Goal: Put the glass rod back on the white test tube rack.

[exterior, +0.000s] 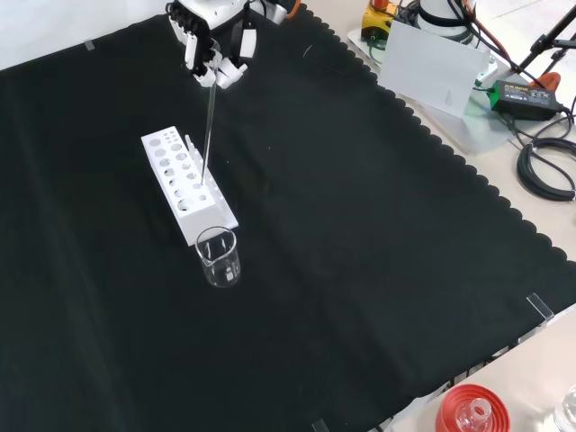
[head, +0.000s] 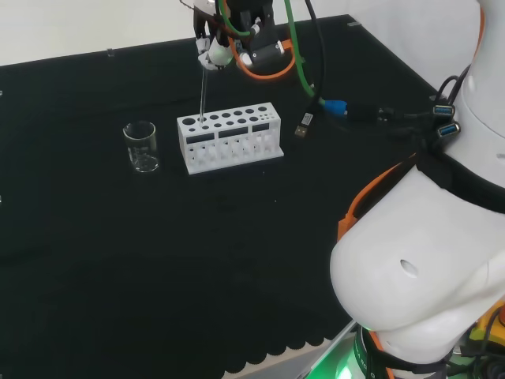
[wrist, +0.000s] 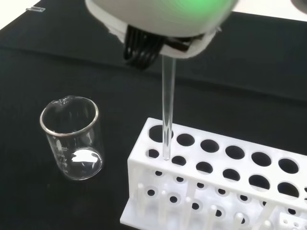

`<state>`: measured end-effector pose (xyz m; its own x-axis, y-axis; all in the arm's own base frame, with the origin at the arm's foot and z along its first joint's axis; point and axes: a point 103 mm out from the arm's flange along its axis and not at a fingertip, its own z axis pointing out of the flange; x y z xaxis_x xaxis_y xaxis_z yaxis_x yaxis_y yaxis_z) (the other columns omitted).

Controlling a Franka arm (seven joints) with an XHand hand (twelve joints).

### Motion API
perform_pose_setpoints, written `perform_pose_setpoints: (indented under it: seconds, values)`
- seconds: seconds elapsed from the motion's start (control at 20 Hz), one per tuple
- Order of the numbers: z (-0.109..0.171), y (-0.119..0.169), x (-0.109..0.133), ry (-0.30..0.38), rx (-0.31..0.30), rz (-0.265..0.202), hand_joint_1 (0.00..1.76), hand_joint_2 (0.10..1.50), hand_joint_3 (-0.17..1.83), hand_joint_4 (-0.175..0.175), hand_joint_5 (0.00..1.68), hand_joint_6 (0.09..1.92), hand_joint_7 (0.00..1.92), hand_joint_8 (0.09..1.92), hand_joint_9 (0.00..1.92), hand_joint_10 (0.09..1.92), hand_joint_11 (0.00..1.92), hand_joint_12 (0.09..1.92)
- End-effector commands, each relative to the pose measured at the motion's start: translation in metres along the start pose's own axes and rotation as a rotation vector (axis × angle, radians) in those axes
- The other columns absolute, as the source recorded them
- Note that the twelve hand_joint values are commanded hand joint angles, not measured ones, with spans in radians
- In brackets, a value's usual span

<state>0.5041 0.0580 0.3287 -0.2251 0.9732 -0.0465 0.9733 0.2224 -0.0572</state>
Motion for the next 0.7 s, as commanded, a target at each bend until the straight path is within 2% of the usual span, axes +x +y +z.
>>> perform_pose_setpoints:
  seconds: [0.05,0.7]
  values:
    - [0.002,0.002,0.002,-0.002,0.007,-0.003,1.22,0.57,0.85,-0.175,1.25,0.79,1.68,0.61,1.89,0.34,1.71,0.71]
    - [0.007,0.008,-0.012,0.004,0.015,0.008,1.22,0.57,0.85,-0.175,1.26,0.79,1.68,0.61,1.89,0.34,1.71,0.71]
